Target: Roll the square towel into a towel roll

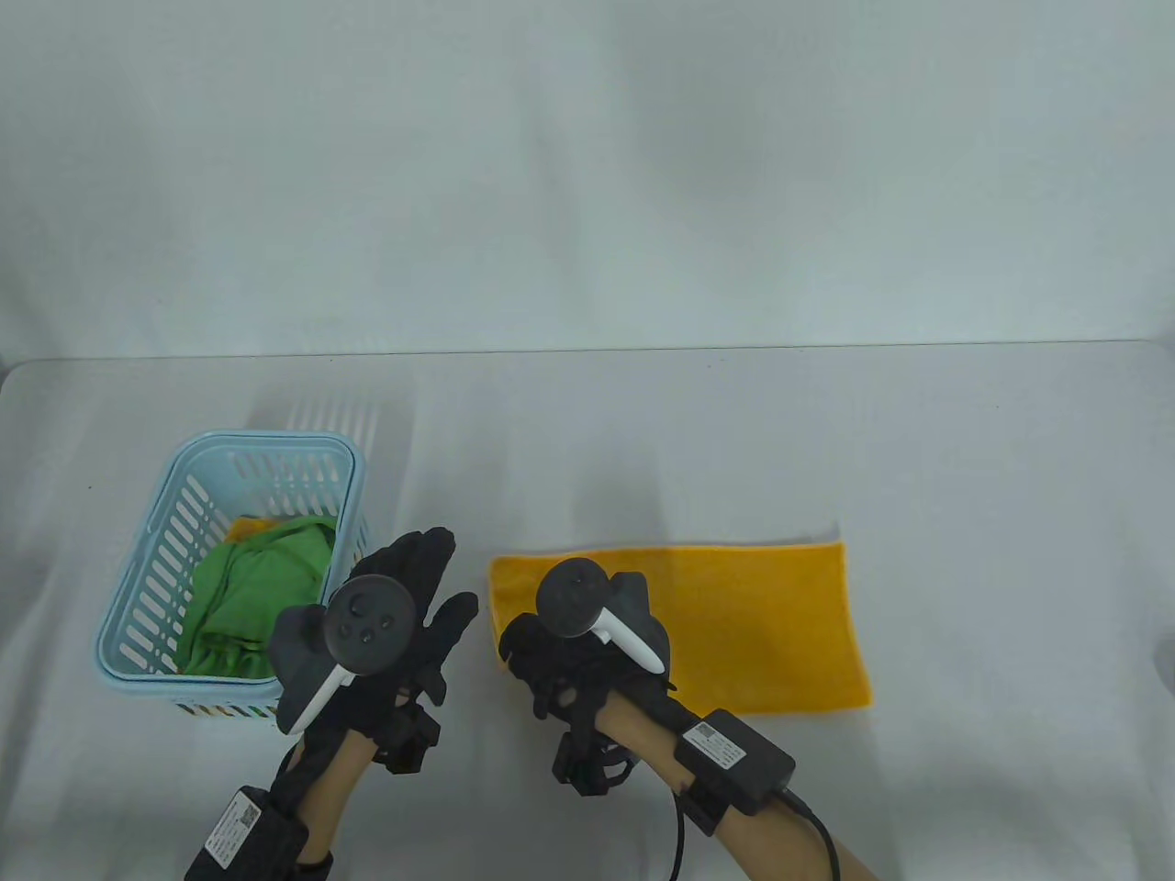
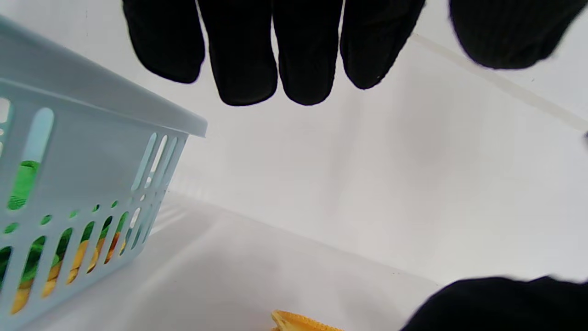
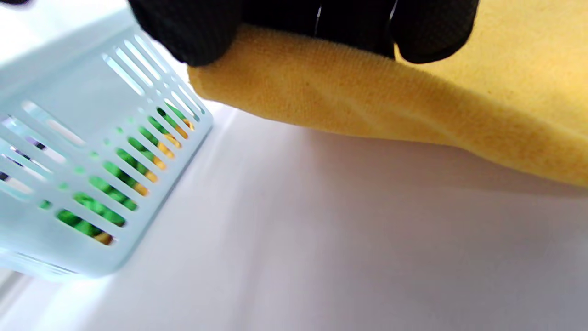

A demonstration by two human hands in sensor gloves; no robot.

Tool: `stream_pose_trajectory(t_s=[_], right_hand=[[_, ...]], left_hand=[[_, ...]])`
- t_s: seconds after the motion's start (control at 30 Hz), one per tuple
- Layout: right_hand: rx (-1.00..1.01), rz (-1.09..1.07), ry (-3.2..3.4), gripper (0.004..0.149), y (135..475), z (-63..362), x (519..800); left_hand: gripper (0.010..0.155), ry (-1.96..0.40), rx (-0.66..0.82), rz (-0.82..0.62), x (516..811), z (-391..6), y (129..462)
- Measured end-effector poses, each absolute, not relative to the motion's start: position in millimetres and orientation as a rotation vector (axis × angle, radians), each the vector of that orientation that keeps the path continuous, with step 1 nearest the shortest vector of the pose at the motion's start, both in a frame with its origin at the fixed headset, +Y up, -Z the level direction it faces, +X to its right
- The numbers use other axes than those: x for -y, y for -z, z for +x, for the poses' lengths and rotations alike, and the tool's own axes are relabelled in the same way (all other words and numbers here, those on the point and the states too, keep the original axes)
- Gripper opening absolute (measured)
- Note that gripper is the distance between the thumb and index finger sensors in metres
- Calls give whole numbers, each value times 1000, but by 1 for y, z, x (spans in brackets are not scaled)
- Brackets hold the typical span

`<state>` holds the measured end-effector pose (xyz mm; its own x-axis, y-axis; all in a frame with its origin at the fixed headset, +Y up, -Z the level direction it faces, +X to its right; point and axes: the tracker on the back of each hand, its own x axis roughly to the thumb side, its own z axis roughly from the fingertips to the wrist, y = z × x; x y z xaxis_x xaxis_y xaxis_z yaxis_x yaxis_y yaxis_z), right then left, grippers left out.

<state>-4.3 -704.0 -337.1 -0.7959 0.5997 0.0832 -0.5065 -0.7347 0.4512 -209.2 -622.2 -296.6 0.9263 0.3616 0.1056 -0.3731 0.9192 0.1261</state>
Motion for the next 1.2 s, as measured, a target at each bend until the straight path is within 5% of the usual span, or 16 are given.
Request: stream_pose_trajectory(t_s=[0.47, 0.9, 1.2], right_hand=[[-265, 218, -2311, 39, 335, 49, 653], [-208, 227, -2209, 40, 329, 72, 628], [-165, 237, -2154, 40, 325, 78, 617]], left_hand=[[74, -359, 134, 55, 635, -197, 301], [80, -298, 234, -199, 678, -169, 313], [76, -173, 177, -129, 699, -155, 320]])
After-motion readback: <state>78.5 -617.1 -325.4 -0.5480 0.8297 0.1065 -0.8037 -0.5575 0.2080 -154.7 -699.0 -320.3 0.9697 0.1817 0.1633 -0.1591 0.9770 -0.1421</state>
